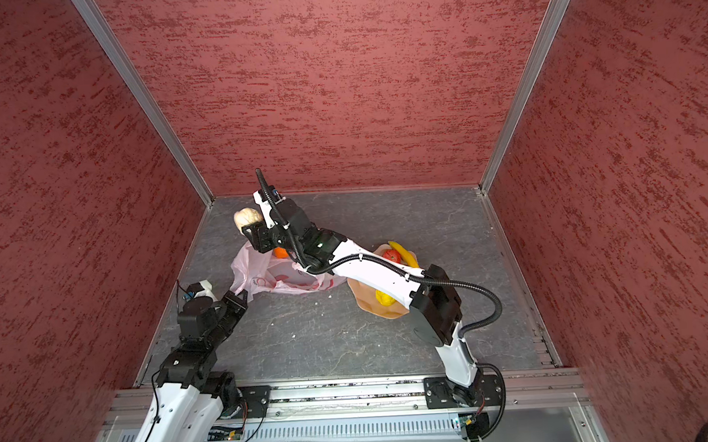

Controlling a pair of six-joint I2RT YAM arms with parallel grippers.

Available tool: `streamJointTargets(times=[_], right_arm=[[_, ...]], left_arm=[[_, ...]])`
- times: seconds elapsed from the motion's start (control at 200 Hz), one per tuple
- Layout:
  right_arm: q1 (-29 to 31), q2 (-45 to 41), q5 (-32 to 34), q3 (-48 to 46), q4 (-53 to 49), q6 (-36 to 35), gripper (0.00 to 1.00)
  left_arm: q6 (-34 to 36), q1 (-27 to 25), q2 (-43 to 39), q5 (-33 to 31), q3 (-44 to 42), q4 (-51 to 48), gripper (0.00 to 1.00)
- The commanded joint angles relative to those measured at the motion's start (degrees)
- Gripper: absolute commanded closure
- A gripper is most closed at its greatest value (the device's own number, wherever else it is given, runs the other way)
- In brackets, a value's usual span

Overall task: Take the fake fruits out of the plastic bag
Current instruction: 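Carry the cream fruit over the pink bowl with the right gripper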

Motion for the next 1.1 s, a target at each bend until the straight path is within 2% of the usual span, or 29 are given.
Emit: streamJointTargets(times=[0.0, 0.276, 0.516, 0.676, 0.842, 1.092], right_arm=[[-0.5, 2.2, 3.3, 1.5, 3.8, -2.9, 0.75], [-2.2, 6.7, 7.9, 5.4, 1.9, -5.4, 0.75], [-3.5, 8.6, 11.4, 5.4, 3.0, -5.5, 0.75], [-4.3, 5.6, 12.9, 4.1, 0.4, -6.3, 0.75], [-5.4, -2.3, 16.8, -3.5, -3.2, -7.1, 0.75], [-6.9, -19.1, 22.1, -25.6, -8.6, -2.3, 0.75]], left_arm=[[0.8, 1.4, -1.0, 0.8, 1.9, -1.8, 1.0], [0.7, 6.9, -4.3, 5.4, 3.9, -5.6, 1.0], [1.1, 7.1, -3.9, 4.5, 5.5, -7.5, 1.0], [0.0, 7.4, -4.4, 3.8, 3.9, -6.3, 1.0], [0.3, 7.7, -4.1, 4.1, 3.1, -4.8, 1.0], [4.9, 7.7, -2.9, 2.2, 6.0, -5.8, 1.0]])
